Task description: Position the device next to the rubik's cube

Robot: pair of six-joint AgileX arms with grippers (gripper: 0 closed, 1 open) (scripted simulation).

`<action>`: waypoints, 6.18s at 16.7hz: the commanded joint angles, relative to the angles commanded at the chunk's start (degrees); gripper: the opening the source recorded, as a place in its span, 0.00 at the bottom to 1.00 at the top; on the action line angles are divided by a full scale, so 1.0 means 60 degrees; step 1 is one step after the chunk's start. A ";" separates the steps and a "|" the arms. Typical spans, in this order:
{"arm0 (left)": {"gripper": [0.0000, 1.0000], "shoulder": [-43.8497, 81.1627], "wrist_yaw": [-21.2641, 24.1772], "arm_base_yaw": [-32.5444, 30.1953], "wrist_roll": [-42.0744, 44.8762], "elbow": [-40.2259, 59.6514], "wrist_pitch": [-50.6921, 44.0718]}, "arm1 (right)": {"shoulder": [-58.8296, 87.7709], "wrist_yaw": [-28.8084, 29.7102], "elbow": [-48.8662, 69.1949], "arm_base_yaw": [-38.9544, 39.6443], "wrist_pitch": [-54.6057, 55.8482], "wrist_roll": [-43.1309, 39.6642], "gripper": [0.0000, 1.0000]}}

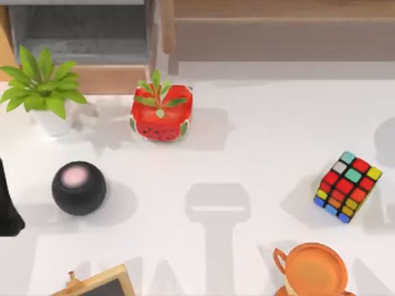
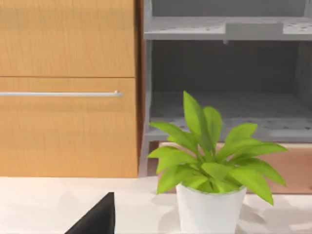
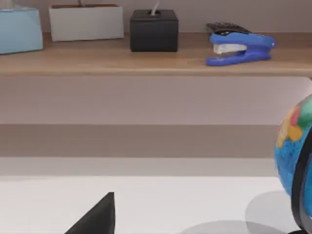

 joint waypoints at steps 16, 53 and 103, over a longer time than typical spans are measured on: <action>1.00 0.8137 0.0004 0.1904 0.2447 0.5259 -0.3735 | 0.0000 0.0000 0.0000 0.0000 0.0000 0.0000 1.00; 0.77 1.9043 0.0022 0.4302 0.5524 1.1237 -0.6984 | 0.0000 0.0000 0.0000 0.0000 0.0000 0.0000 1.00; 0.00 2.0519 -0.0075 -0.4826 -0.6302 2.0016 -1.2679 | 0.0000 0.0000 0.0000 0.0000 0.0000 0.0000 1.00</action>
